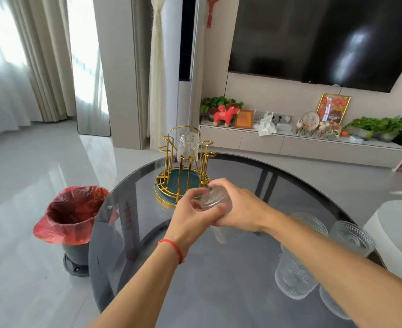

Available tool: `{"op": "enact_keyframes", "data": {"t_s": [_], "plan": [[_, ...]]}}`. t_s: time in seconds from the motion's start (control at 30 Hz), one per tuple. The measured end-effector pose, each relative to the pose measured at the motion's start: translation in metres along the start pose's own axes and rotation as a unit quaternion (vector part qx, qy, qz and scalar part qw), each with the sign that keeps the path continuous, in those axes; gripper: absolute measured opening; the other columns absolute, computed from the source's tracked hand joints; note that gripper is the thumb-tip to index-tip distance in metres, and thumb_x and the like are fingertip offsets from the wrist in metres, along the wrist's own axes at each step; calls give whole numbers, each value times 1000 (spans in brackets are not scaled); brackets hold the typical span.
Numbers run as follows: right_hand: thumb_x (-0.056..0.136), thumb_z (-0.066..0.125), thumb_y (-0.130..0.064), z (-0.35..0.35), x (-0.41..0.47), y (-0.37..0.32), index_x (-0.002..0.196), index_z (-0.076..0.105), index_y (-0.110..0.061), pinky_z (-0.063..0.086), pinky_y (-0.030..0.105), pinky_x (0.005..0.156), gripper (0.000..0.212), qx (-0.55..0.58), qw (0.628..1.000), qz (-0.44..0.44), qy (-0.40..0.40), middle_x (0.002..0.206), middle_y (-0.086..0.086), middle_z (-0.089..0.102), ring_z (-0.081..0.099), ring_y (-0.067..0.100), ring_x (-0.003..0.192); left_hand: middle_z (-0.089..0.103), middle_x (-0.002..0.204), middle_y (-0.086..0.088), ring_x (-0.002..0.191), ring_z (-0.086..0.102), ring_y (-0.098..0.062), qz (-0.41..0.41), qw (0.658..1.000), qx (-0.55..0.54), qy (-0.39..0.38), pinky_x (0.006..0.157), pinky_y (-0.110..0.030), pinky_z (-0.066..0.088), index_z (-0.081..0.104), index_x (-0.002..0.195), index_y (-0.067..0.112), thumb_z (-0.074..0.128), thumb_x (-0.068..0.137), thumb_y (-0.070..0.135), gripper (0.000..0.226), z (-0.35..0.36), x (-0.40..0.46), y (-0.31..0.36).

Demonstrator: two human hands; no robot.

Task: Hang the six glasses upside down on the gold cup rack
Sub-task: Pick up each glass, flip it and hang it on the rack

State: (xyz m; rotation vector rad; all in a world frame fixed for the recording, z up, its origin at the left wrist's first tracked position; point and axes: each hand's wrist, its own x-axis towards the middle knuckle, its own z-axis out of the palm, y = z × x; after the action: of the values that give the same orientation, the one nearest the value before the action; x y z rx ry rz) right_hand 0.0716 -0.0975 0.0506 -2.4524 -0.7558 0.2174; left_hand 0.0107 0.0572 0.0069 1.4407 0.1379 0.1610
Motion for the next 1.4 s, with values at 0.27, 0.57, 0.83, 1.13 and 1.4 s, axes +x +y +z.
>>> {"op": "enact_keyframes", "data": {"t_s": [0.27, 0.57, 0.83, 1.13, 1.4], "plan": [[63, 89, -59, -61, 56, -12, 133, 57, -34, 51, 39, 94, 81, 135, 966, -4, 220, 135, -8, 61, 58, 16, 121, 58, 139, -2, 133, 46, -24, 99, 878, 465, 50, 108, -42, 44, 61, 131, 22, 57, 91, 30, 40, -46, 56, -26], [68, 91, -38, -102, 188, -93, 128, 55, -19, 57, 33, 76, 73, 300, 904, -46, 301, 119, -2, 61, 64, 17, 106, 44, 147, 1, 138, 33, -25, 97, 801, 591, -15, 111, -42, 42, 48, 142, 23, 61, 88, 29, 57, -55, 70, -47], [67, 95, -35, -75, 259, -107, 135, 54, -12, 50, 32, 82, 82, 168, 953, 20, 250, 122, 3, 58, 57, 21, 108, 35, 158, 6, 148, 22, -20, 75, 819, 568, -26, 112, -39, 43, 30, 154, 24, 58, 91, 22, 69, -59, 71, -43], [63, 96, -48, -54, 271, -113, 117, 70, -2, 56, 47, 94, 76, -52, 984, 29, 168, 117, 13, 73, 66, 29, 104, 24, 166, 6, 155, 9, -20, 46, 823, 565, -42, 113, -49, 41, 19, 158, 28, 55, 93, 25, 74, -63, 73, -38], [64, 92, -57, -32, 280, -105, 129, 64, -10, 49, 53, 104, 84, -172, 980, 70, 75, 134, 12, 65, 58, 35, 125, 22, 165, 4, 154, 15, -23, 34, 825, 562, -48, 106, -50, 46, 18, 156, 28, 57, 94, 27, 73, -64, 72, -38]]}}
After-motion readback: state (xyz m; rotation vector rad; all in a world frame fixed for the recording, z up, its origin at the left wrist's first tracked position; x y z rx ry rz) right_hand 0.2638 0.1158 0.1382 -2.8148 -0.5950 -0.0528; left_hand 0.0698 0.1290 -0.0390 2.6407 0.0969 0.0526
